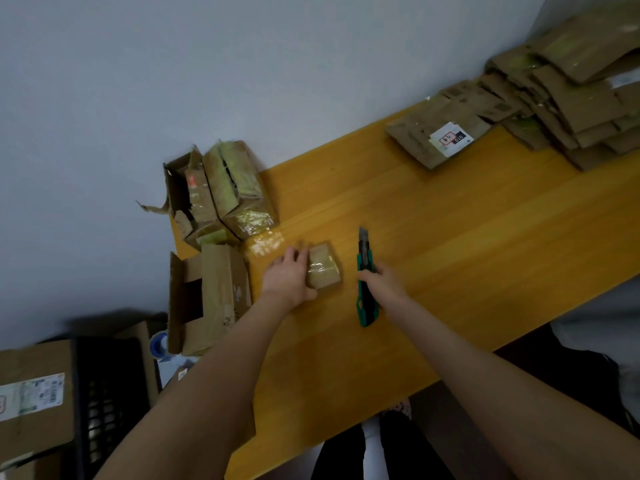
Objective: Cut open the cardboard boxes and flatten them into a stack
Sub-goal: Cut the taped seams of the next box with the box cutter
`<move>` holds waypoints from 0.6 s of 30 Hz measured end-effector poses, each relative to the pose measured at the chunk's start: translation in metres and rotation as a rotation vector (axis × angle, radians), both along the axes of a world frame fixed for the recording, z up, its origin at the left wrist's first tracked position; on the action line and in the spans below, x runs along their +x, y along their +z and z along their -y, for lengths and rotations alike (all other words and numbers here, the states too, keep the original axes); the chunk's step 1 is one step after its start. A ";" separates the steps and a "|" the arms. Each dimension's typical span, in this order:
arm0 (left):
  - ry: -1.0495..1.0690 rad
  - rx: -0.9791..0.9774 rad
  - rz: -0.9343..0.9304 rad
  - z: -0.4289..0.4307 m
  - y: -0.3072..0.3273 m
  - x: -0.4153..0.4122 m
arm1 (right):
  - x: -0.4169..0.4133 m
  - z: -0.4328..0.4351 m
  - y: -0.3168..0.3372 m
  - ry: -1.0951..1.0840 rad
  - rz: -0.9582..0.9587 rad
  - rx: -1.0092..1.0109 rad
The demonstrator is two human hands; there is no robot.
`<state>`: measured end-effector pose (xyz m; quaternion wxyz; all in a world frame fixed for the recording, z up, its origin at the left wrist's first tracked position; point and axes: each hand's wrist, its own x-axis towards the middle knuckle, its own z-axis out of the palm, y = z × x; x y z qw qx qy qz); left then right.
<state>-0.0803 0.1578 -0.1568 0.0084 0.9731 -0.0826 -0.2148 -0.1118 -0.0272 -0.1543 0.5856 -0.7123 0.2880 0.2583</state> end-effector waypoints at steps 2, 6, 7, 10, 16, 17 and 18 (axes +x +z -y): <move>0.035 -0.006 -0.046 -0.002 0.001 -0.002 | -0.006 0.008 -0.001 0.195 0.098 -0.176; 0.063 0.008 -0.048 0.001 0.000 -0.007 | -0.015 0.017 -0.002 0.522 0.222 -0.510; 0.067 0.003 -0.042 0.001 -0.001 -0.007 | -0.016 0.019 -0.002 0.556 0.235 -0.552; 0.076 -0.005 -0.033 0.002 0.000 -0.009 | -0.014 0.021 0.002 0.618 0.257 -0.610; 0.084 -0.015 -0.031 0.004 -0.001 -0.011 | -0.009 0.022 0.002 0.633 0.276 -0.566; 0.085 -0.015 -0.034 0.003 -0.001 -0.011 | -0.008 0.023 0.001 0.635 0.278 -0.582; 0.086 -0.017 -0.037 0.003 -0.001 -0.010 | -0.007 0.023 0.001 0.639 0.278 -0.597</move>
